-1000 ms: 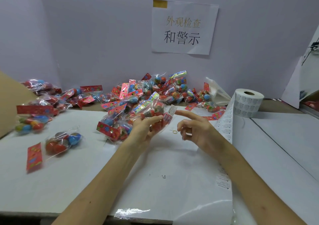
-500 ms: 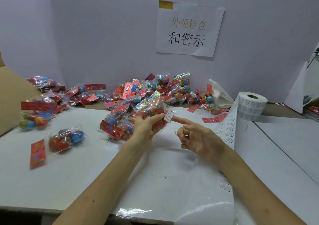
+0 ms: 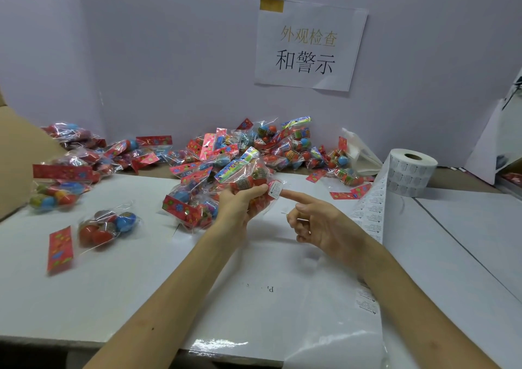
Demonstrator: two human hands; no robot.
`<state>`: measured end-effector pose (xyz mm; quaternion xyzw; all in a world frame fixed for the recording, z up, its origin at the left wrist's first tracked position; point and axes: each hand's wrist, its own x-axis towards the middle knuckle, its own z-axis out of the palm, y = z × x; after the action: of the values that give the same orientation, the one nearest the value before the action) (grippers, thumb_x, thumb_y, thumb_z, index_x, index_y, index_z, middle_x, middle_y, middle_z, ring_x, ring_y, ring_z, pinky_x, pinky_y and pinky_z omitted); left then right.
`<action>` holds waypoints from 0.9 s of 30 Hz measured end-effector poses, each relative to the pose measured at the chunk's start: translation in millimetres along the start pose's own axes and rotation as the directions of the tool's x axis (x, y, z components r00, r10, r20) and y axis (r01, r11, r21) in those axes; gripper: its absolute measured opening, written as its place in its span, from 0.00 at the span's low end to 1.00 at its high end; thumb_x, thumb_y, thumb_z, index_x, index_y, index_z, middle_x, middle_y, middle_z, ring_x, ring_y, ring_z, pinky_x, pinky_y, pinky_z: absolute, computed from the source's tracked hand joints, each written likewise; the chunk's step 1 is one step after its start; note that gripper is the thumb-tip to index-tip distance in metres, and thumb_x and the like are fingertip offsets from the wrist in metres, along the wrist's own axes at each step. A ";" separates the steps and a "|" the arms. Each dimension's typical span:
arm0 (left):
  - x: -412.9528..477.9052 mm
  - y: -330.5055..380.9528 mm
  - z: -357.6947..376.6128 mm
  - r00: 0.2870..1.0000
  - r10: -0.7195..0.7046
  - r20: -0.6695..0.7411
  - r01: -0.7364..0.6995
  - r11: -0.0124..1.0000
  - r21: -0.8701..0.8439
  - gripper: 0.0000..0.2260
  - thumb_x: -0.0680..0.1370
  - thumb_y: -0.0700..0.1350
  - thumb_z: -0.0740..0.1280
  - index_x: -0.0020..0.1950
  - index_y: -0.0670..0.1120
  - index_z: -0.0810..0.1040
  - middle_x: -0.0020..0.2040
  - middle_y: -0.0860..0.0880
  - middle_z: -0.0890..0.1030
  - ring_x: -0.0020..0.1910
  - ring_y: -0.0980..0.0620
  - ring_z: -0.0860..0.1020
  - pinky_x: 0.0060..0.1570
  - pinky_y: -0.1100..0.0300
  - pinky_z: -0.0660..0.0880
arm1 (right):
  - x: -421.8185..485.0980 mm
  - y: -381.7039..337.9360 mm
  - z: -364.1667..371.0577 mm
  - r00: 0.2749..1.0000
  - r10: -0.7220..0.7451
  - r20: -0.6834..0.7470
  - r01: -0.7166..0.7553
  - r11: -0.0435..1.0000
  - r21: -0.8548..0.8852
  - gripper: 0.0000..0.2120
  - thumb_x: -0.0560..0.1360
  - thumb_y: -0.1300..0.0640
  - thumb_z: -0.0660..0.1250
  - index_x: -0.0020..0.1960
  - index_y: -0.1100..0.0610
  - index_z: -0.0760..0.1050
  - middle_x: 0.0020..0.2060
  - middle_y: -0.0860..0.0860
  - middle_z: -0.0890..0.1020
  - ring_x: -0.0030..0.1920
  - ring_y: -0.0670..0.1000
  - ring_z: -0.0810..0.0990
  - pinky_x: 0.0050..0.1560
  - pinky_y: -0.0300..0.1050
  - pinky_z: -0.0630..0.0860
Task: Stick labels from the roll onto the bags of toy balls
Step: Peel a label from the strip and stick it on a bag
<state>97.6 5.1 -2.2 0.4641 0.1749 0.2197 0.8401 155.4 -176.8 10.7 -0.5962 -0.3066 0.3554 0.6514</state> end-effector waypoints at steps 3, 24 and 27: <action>0.6 -0.3 -0.6 1.000 0.002 -0.020 -0.002 1.000 0.012 0.19 0.73 0.34 0.76 0.62 0.42 0.76 0.44 0.47 0.88 0.44 0.50 0.87 0.47 0.58 0.84 | 0.2 0.5 -0.9 1.000 0.002 -0.002 -0.002 1.000 -0.013 0.24 0.73 0.51 0.67 0.70 0.48 0.76 0.38 0.52 0.79 0.34 0.47 0.72 0.39 0.42 0.71; -1.3 -1.8 -0.1 0.999 0.027 -0.045 -0.023 0.996 0.092 0.26 0.72 0.35 0.77 0.69 0.36 0.74 0.58 0.39 0.84 0.58 0.41 0.83 0.62 0.49 0.80 | -1.3 -0.7 -0.1 1.000 0.012 -0.013 -0.012 0.999 -0.043 0.25 0.81 0.57 0.62 0.77 0.56 0.66 0.40 0.54 0.81 0.33 0.48 0.72 0.37 0.43 0.73; -1.7 -2.0 0.0 0.999 0.022 -0.039 -0.019 0.996 0.086 0.28 0.72 0.35 0.77 0.70 0.36 0.73 0.59 0.39 0.83 0.59 0.40 0.82 0.63 0.48 0.79 | -1.0 -1.1 -0.6 1.000 0.026 -0.008 -0.027 0.999 -0.041 0.24 0.82 0.57 0.60 0.78 0.57 0.64 0.41 0.54 0.82 0.33 0.48 0.72 0.38 0.43 0.74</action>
<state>96.6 3.3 -3.7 0.4968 0.1959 0.2298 0.8136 155.4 -178.0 11.8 -0.6147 -0.3035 0.3554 0.6354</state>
